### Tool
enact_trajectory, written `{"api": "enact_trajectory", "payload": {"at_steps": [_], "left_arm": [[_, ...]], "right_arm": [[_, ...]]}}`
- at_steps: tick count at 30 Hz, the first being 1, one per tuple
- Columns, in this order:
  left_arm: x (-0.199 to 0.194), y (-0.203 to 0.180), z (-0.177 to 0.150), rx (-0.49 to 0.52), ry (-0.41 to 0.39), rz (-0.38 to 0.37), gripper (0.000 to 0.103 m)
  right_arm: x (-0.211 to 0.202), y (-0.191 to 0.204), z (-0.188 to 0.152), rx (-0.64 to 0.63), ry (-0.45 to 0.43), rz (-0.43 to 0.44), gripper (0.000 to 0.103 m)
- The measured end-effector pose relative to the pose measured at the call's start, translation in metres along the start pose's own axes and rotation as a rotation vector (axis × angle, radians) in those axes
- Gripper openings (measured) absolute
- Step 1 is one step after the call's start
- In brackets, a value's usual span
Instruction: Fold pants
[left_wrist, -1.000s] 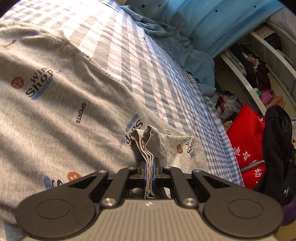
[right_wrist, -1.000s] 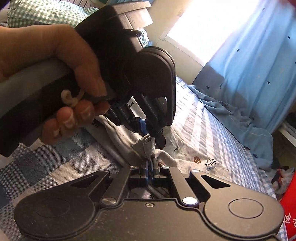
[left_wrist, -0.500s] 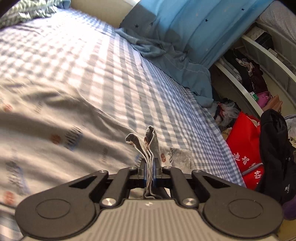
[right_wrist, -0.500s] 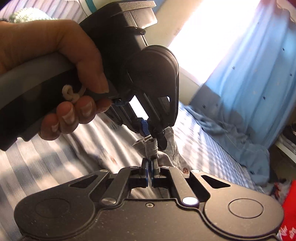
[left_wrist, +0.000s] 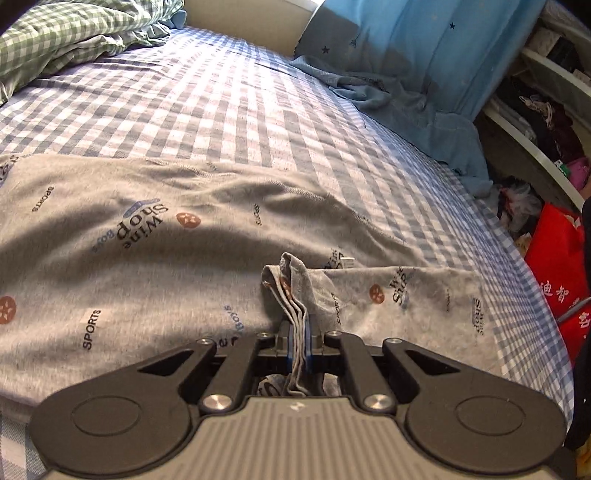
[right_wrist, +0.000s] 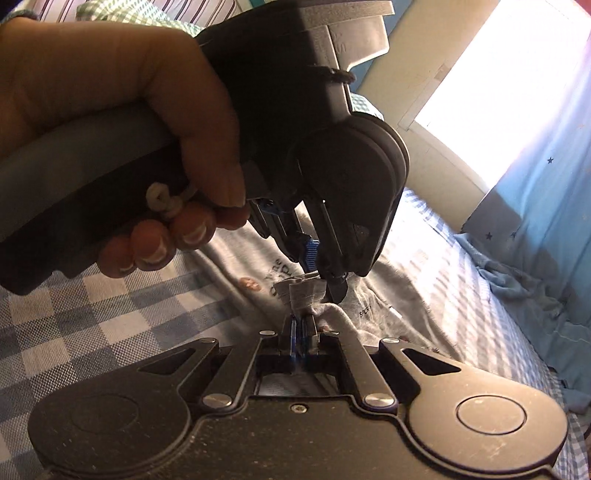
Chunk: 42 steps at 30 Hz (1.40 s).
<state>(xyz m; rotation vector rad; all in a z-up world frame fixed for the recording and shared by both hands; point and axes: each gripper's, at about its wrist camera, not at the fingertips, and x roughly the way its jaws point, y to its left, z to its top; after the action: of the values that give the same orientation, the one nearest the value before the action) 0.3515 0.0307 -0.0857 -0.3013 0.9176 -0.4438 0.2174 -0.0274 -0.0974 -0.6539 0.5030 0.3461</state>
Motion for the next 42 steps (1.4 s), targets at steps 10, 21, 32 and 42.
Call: {"api": "enact_trajectory", "payload": {"at_steps": [10,21,32,42], "left_arm": [[0.001,-0.003,-0.001,0.067,-0.008,-0.003,0.006],[-0.008,-0.001,0.001,0.059,-0.023,0.018,0.051],[0.016,-0.067,-0.008,0.332,-0.256,0.401,0.092],[0.037,-0.034,-0.002,0.207,-0.203,0.413,0.102]], "right_arm": [[0.0,-0.003,-0.012,0.049,-0.021,-0.019,0.003],[-0.024,-0.029,-0.035,0.111,-0.056,-0.087,0.07],[-0.023,-0.171,-0.09,0.322,-0.038,-0.418,0.102],[0.063,-0.242,-0.147,0.366,0.137,-0.449,0.102]]}}
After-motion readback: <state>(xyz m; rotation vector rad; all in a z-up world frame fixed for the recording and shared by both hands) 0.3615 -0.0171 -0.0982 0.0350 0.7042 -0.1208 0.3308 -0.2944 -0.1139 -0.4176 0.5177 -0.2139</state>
